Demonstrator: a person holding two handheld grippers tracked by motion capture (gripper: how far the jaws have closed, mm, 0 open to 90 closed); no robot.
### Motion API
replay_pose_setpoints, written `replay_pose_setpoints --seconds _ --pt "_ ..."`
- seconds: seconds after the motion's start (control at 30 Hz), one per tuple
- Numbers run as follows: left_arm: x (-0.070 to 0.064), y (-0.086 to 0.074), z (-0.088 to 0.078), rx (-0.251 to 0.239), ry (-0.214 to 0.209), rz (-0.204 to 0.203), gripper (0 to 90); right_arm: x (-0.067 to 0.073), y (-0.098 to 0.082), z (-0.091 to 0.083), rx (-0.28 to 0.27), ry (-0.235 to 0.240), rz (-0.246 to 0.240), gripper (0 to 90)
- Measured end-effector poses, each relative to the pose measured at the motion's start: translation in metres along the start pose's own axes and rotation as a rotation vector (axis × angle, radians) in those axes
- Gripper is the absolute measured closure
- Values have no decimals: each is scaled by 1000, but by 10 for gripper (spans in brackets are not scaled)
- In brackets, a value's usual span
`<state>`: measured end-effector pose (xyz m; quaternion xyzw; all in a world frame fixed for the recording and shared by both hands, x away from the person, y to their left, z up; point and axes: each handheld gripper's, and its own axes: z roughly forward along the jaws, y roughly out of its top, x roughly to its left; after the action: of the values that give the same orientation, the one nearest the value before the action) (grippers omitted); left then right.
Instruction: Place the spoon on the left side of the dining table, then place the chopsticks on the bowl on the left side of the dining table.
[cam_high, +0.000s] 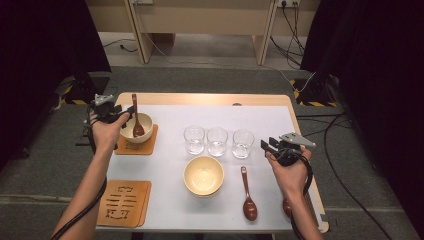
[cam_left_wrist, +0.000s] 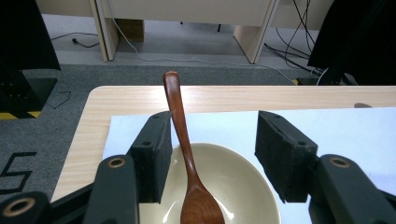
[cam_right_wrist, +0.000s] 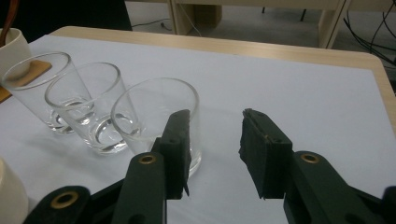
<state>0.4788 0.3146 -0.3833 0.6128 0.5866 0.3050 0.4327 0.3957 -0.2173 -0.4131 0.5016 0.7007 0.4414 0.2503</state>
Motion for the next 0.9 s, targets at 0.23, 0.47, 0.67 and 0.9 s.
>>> replay_pose_setpoints --seconds 0.23,0.47,0.67,0.9 --pt "1 -3 -5 0 0 2 453 -10 -2 -6 33 -28 17 627" --pt "-2 -9 -19 -5 -17 17 451 -20 -2 -5 126 -54 35 634" --pt "-7 -17 -32 -12 -29 45 447 -28 0 -6 202 -76 29 672" --pt "-13 -37 -48 -10 -63 55 440 -39 2 -13 344 -109 48 720"
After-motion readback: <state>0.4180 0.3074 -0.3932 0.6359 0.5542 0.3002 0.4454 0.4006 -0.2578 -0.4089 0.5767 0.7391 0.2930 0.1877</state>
